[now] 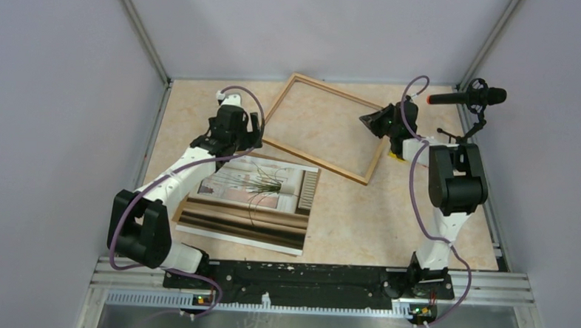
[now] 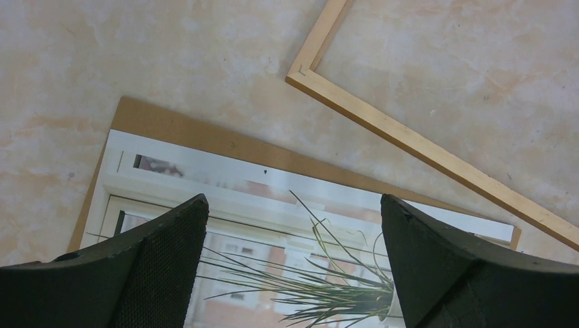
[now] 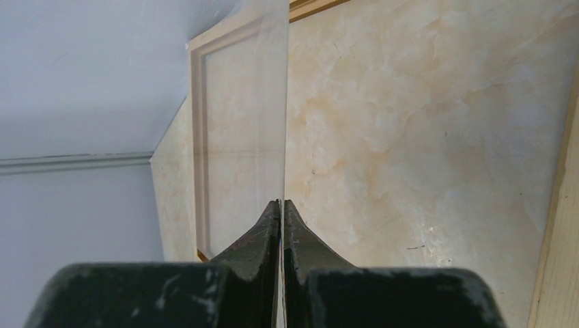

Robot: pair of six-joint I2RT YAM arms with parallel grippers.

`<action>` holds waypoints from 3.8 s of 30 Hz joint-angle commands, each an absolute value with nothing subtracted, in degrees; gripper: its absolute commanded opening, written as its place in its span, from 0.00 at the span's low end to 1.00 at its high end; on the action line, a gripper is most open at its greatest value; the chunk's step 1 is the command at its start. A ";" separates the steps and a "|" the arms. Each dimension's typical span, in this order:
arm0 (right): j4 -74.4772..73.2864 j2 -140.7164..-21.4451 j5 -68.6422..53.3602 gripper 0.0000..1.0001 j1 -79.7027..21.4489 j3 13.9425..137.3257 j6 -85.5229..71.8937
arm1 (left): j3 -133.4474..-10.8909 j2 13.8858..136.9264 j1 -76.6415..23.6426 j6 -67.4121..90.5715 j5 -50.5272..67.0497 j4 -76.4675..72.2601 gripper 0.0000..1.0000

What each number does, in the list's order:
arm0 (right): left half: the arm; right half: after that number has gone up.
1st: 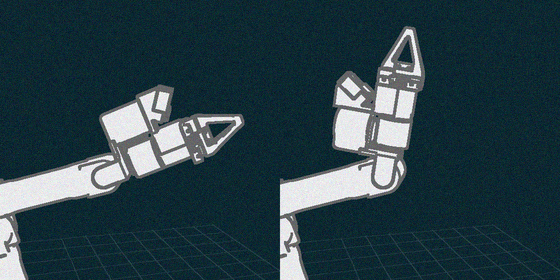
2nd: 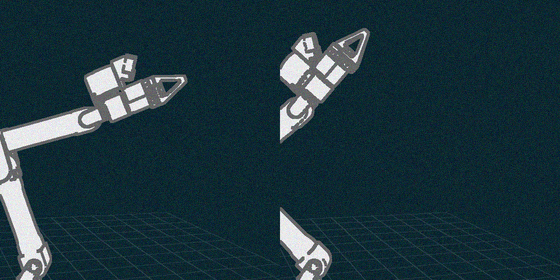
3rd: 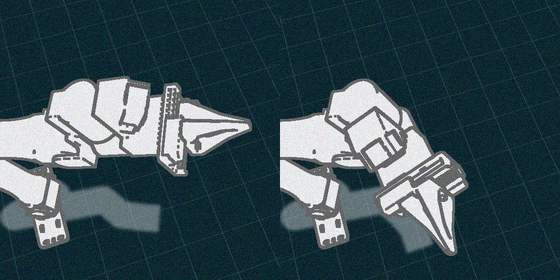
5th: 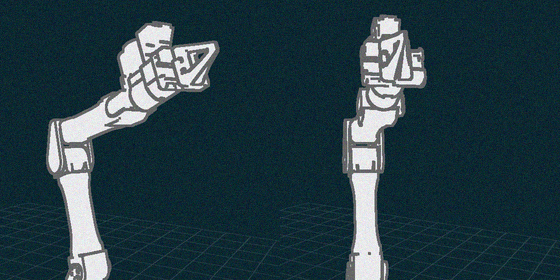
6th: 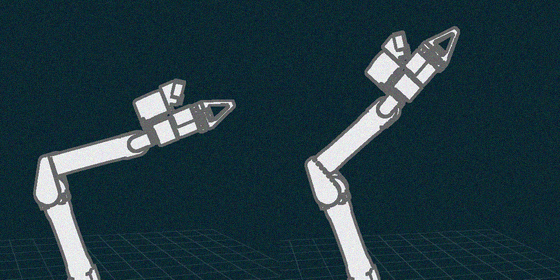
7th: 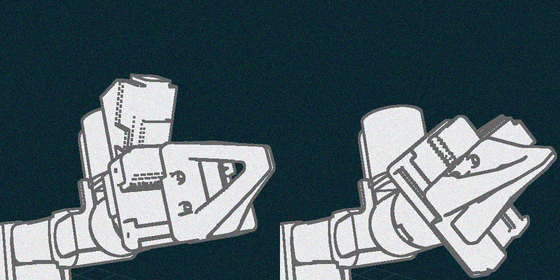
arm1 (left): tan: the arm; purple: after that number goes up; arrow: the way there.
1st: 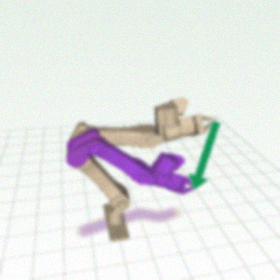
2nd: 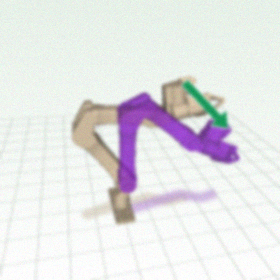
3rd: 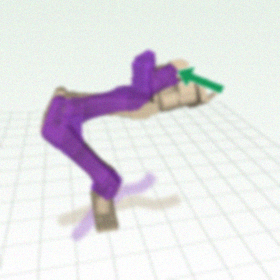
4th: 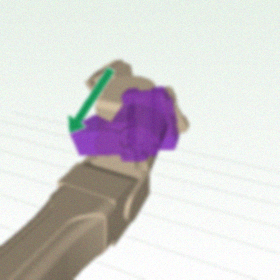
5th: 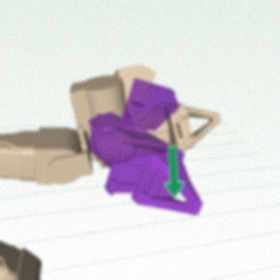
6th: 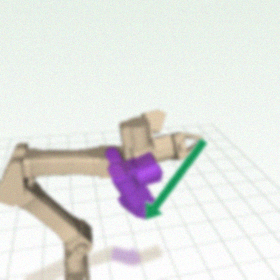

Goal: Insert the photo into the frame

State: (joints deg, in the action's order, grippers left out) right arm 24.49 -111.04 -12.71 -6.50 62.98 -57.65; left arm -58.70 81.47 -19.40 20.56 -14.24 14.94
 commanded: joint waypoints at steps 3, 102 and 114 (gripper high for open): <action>27.31 -108.29 -14.24 0.00 -5.71 62.59 -57.55 | -58.32 79.25 -19.11 19.73 -13.99 12.26 0.99; 27.75 -115.11 -29.95 0.02 -1.00 65.44 -55.87 | -57.66 79.76 -19.24 19.59 -10.00 11.01 0.99; 19.16 -119.29 -35.81 0.27 -0.41 71.15 -58.60 | -58.00 80.95 -19.09 20.19 -8.05 10.84 0.99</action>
State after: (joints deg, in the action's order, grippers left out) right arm 21.10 -118.58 -32.23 -0.82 67.75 -58.17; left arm -57.95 81.47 -19.40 19.79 -9.45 13.45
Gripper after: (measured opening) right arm 0.228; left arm 0.987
